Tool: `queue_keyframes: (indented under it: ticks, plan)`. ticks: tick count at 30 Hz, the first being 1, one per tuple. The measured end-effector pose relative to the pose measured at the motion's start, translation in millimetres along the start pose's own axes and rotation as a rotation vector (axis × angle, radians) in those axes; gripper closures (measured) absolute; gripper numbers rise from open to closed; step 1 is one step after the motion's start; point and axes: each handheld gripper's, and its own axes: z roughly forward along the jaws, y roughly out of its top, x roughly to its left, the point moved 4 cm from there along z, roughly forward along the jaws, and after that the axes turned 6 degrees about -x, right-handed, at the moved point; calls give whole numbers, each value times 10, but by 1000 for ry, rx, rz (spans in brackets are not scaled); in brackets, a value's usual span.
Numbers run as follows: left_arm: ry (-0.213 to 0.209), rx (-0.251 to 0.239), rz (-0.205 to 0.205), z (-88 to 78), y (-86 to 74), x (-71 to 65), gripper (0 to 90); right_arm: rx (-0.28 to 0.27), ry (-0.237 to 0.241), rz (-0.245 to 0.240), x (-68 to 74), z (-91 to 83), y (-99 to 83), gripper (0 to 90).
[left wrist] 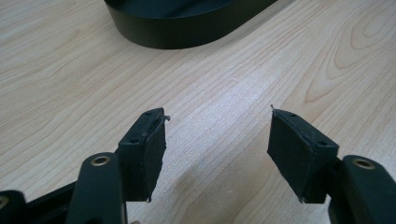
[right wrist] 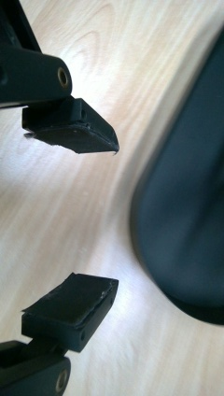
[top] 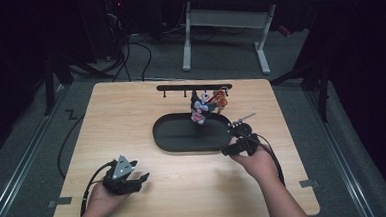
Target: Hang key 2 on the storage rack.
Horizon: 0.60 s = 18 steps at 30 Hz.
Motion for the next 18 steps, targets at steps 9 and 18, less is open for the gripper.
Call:
queue_keyframes:
  ticks: [9, 18]
  plan:
    - [-17, 0, 25, 18, 2, -81, 370, -155, 29, 19, 22, 134, -624, 292]
    - [-51, -8, 24, 2, 35, -172, 365, -473, -37, 36, 99, -152, -1185, 286]
